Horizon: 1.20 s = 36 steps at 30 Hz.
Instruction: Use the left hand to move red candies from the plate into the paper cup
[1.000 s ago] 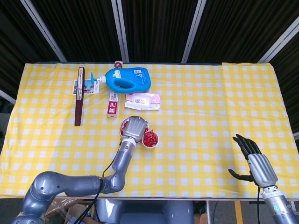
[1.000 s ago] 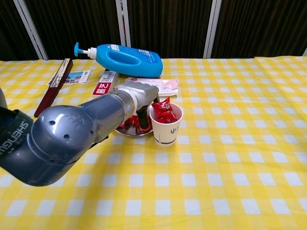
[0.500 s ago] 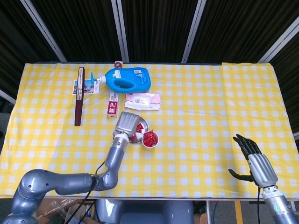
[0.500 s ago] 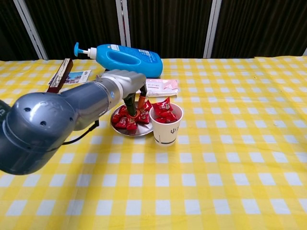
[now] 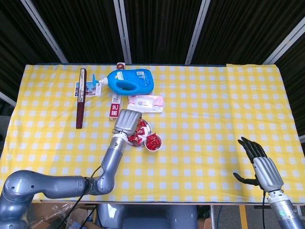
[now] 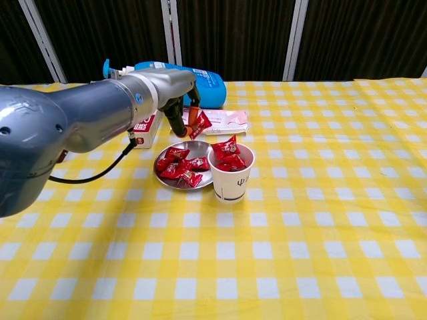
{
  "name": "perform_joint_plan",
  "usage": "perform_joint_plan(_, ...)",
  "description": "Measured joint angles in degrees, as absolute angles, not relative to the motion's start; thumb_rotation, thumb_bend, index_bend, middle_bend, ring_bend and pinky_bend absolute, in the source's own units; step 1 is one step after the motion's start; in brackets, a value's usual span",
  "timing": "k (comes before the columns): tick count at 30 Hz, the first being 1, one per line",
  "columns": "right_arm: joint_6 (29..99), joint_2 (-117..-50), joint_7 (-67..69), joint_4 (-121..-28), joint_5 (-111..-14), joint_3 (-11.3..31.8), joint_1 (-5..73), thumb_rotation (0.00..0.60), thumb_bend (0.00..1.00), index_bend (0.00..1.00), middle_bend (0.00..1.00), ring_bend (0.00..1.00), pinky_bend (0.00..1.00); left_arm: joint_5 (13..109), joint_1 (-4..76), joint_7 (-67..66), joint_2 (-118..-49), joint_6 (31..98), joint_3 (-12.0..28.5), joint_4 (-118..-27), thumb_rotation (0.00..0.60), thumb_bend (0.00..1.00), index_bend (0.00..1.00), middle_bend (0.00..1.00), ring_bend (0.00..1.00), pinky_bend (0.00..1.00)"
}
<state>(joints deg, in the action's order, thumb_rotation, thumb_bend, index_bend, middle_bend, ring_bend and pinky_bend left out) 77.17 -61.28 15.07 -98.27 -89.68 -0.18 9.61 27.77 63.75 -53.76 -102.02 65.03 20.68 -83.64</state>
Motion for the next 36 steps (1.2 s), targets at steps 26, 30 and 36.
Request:
perform_joint_plan(26,77.5,-61.2,15.6,-98.1,-89.8,0.0,9.6,0.600,0.28,0.00,0.00,0.00,0.00,28.6,67.0,-53.9,-101.1,66.9,20.3,-95.0,0.600,0.41,0.55,0.95,1.00,1.00)
perform_joint_plan(30,77.6,-61.3,15.5,-98.1,-89.9,-0.1,9.5,0.600,0.28,0.00,0.00,0.00,0.00,27.1,67.2,-54.8,-101.0,67.2,19.3,-95.3,0.600,0.41,0.54,0.95,1.00,1.00)
perform_joint_plan(36,77.7,-61.3,15.4,-98.1,-89.9,-0.1,9.5,0.600,0.28,0.00,0.00,0.00,0.00,25.1,67.8,-55.7,-101.7,66.7,18.3,-94.3,0.600,0.37,0.49,0.93,1.00,1.00)
